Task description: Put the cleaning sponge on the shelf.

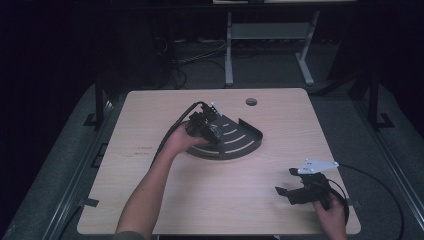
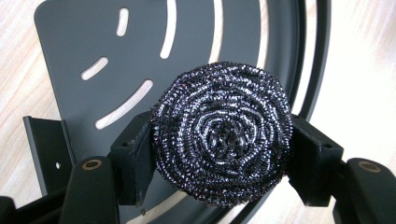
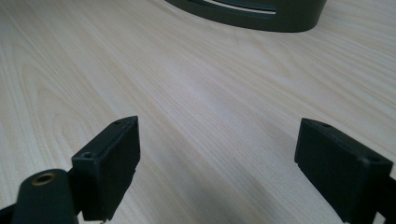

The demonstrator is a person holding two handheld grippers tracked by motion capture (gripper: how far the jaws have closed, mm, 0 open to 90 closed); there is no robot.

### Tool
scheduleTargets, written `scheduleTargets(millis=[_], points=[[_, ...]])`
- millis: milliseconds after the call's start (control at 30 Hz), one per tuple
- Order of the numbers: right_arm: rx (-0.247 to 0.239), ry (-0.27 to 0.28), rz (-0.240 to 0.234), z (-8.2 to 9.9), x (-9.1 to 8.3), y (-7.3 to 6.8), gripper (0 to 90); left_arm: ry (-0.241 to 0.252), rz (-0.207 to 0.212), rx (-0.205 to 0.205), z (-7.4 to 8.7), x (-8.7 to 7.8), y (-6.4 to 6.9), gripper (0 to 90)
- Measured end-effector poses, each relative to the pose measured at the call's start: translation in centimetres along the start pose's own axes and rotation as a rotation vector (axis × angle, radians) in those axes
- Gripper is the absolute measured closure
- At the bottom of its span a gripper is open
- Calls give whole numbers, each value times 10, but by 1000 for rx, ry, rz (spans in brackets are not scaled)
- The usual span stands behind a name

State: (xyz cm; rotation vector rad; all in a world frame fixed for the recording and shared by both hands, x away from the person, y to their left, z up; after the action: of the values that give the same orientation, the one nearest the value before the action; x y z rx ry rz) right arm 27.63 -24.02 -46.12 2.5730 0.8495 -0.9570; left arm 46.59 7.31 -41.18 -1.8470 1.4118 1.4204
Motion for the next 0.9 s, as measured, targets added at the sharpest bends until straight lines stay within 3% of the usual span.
scheduleTargets(millis=[900], points=[[1, 10, -4, 0, -2, 2, 138, -45, 1, -49, -1, 27, -19, 320]])
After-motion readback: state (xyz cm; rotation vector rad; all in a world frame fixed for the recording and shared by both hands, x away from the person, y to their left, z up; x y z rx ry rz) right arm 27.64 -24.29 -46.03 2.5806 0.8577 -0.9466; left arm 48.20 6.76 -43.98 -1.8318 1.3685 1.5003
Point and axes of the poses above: each handheld gripper's, and its own axes: x roughly forward along the jaws, z roughly out of its underside, y roughly to its right, the point moved 2 cm from there along x, roughly forward along the jaws, and after that the axes turned 11 degrees about z, right-handed, at the moved point
